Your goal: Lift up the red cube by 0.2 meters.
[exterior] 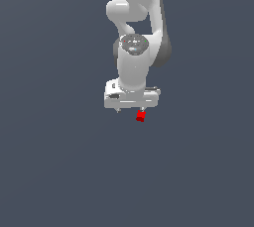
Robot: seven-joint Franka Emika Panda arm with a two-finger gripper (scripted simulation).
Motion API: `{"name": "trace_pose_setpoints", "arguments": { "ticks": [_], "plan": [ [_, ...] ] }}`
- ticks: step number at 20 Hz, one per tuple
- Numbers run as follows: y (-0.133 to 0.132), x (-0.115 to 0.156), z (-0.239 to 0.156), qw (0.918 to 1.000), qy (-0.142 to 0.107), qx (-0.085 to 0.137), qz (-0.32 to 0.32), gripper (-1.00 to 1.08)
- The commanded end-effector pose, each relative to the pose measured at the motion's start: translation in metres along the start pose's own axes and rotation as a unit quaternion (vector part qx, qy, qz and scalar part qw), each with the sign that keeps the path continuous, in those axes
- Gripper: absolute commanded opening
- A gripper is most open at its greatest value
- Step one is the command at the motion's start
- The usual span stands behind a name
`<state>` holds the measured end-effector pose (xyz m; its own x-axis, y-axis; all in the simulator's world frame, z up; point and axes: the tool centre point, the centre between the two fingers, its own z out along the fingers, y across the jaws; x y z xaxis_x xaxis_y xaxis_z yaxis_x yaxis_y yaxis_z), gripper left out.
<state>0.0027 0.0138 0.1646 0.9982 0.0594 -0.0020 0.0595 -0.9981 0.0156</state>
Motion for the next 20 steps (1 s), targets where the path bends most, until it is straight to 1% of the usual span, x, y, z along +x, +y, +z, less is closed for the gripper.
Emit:
{"name": "trace_pose_setpoints", "arguments": {
  "ticks": [1, 5, 10, 15, 20],
  "plan": [
    [0.000, 0.000, 0.000, 1.0000, 0.000, 0.000, 0.000, 1.00],
    [-0.001, -0.002, 0.004, 1.0000, 0.000, 0.000, 0.004, 1.00],
    [-0.007, -0.009, 0.019, 0.9998, 0.000, 0.001, 0.022, 1.00],
    [-0.018, -0.022, 0.046, 0.9986, 0.000, 0.002, 0.054, 1.00],
    [-0.035, -0.037, 0.083, 0.9953, 0.000, 0.004, 0.096, 1.00]
  ]
}}
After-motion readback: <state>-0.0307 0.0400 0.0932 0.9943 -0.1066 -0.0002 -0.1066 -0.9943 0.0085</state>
